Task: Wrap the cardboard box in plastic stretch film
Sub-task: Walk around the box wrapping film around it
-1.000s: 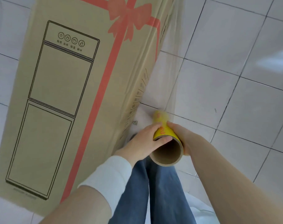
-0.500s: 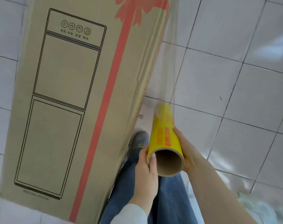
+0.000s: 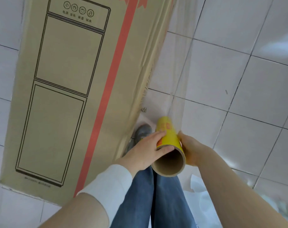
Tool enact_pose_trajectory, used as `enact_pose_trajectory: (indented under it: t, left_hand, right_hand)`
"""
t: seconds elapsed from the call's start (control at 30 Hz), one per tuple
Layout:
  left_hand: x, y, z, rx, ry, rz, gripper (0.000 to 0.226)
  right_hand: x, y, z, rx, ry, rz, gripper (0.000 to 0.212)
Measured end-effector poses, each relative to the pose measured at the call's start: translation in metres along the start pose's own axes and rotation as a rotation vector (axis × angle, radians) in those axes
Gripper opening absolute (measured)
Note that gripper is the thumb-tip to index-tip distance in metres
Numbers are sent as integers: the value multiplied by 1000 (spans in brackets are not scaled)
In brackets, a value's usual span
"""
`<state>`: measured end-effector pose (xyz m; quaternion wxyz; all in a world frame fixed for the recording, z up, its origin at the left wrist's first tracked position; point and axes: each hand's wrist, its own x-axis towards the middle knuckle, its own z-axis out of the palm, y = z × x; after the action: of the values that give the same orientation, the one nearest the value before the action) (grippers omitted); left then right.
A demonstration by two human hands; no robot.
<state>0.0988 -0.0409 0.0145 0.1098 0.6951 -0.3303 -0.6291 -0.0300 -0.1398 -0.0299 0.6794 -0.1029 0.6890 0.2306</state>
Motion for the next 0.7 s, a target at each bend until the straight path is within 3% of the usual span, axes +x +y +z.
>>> enact_pose_trajectory:
  t: [0.07, 0.2, 0.3, 0.43, 0.5, 0.57, 0.63, 0.7]
  left_hand:
    - [-13, -7, 12, -101, 151, -31, 57]
    - [-44, -13, 60, -396, 488, -100, 60]
    - [-57, -12, 98, -500, 599, -235, 61]
    - [-71, -11, 111, -416, 509, -288, 61]
    - [-69, -10, 91, -393, 449, -211, 76]
    - [-57, -9, 65, -350, 232, -158, 81]
    - [-42, -13, 45, -167, -27, -118, 71]
    - [-33, -20, 35, -16, -120, -112, 66]
  right_hand:
    - [4, 11, -11, -29, 8, -21, 56]
    - [1, 31, -6, -46, -67, -48, 74]
    - [2, 34, 4, -103, -56, -104, 60]
    - [13, 44, -5, -193, -16, -20, 55]
    - [14, 56, -8, -196, -19, 47, 47]
    - [13, 64, -3, -198, -30, 55, 47]
    - [12, 65, 3, -147, -55, 32, 48]
    - [16, 64, 6, -83, -52, 11, 47]
